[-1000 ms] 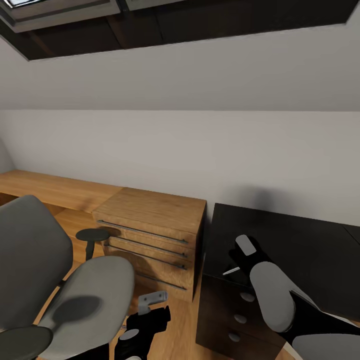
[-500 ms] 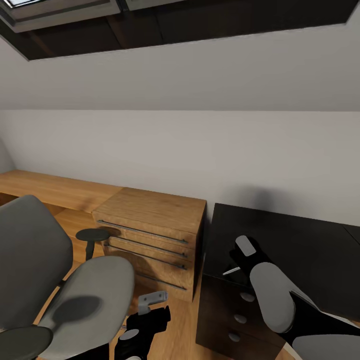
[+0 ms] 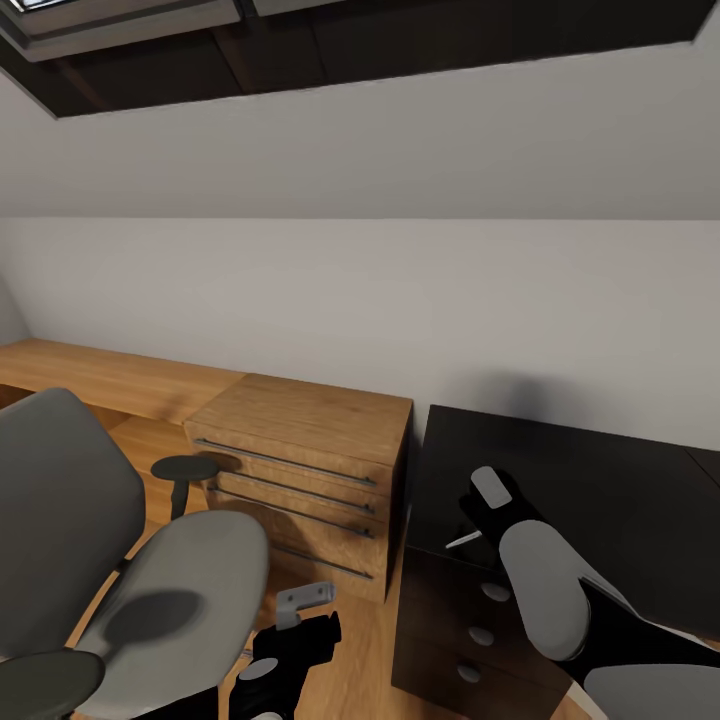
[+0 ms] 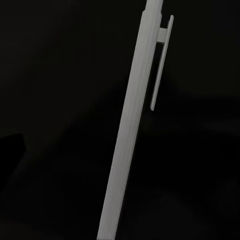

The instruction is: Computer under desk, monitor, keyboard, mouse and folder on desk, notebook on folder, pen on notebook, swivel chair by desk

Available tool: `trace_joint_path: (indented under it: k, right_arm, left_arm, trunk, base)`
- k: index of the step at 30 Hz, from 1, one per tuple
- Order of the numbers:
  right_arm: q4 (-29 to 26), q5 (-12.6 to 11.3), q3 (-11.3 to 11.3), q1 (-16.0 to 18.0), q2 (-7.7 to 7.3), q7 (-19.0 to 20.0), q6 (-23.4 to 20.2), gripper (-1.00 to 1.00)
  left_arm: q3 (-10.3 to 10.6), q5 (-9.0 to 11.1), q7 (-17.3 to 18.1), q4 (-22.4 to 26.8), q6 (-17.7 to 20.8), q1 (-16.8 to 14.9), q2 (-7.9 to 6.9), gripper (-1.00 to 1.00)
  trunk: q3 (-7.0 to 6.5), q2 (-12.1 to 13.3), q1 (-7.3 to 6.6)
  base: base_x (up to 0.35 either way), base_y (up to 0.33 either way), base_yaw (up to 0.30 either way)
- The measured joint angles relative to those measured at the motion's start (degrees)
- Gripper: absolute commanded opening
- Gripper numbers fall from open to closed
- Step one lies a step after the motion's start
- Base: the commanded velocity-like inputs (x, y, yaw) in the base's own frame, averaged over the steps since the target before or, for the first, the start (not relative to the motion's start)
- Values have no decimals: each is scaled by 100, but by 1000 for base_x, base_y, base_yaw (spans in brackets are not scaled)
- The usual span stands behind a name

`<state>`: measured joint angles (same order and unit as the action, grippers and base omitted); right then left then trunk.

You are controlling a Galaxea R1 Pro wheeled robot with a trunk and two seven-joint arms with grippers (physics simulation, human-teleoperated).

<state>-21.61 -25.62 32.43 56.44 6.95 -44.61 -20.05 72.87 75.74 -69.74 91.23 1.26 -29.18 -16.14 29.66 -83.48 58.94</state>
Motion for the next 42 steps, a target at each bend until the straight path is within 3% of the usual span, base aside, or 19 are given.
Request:
trace_joint_path:
  k: [8,9,14,42]
  right_arm:
    - [1,5,-16,-3,0,6,-6,100]
    - [1,6,-25,-4,0,6,-5,-100]
    - [0,62,-131,-43,-2,-25,-37,-100]
    - [-90,41,-147,-92,-1,-21,-54,-100]
  left_arm:
    - [0,7,2,0,0,0,0,100]
    - [0,7,2,0,0,0,0,100]
    - [-1,8,2,0,0,1,0,100]
    - [8,8,2,6,0,0,0,100]
  trunk:
    - [0,0,0]
    - [0,0,0]
    - [0,-1,0]
    - [0,0,0]
  base:
    - [0,0,0]
    - [0,0,0]
    - [0,0,0]
    - [0,0,0]
